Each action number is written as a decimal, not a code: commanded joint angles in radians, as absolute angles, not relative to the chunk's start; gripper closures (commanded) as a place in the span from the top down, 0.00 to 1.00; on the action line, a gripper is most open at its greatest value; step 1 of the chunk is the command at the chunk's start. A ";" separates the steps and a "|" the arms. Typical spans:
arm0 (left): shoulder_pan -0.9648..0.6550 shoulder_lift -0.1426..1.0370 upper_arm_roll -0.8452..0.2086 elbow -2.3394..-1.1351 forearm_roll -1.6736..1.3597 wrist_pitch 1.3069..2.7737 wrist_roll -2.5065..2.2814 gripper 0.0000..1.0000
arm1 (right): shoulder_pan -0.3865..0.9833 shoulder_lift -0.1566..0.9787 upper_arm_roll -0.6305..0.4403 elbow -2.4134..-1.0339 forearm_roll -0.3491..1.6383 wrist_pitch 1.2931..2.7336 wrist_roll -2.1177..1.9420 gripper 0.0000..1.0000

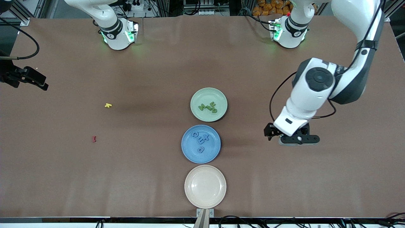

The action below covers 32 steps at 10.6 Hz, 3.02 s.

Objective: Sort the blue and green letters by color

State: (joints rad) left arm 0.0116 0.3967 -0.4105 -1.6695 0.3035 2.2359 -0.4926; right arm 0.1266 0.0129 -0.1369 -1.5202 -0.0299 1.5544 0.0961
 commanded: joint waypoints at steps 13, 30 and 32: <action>-0.034 0.045 -0.153 -1.698 0.017 1.761 -0.021 1.00 | 0.069 0.051 -0.088 -1.485 -0.025 1.601 0.112 1.00; -0.031 -0.107 -0.143 -1.655 -0.017 1.612 -0.084 1.00 | 0.077 0.054 -0.089 -1.474 -0.025 1.592 0.114 1.00; -0.032 -0.100 -0.143 -1.655 -0.029 1.612 -0.086 1.00 | 0.077 0.054 -0.089 -1.474 -0.025 1.591 0.114 1.00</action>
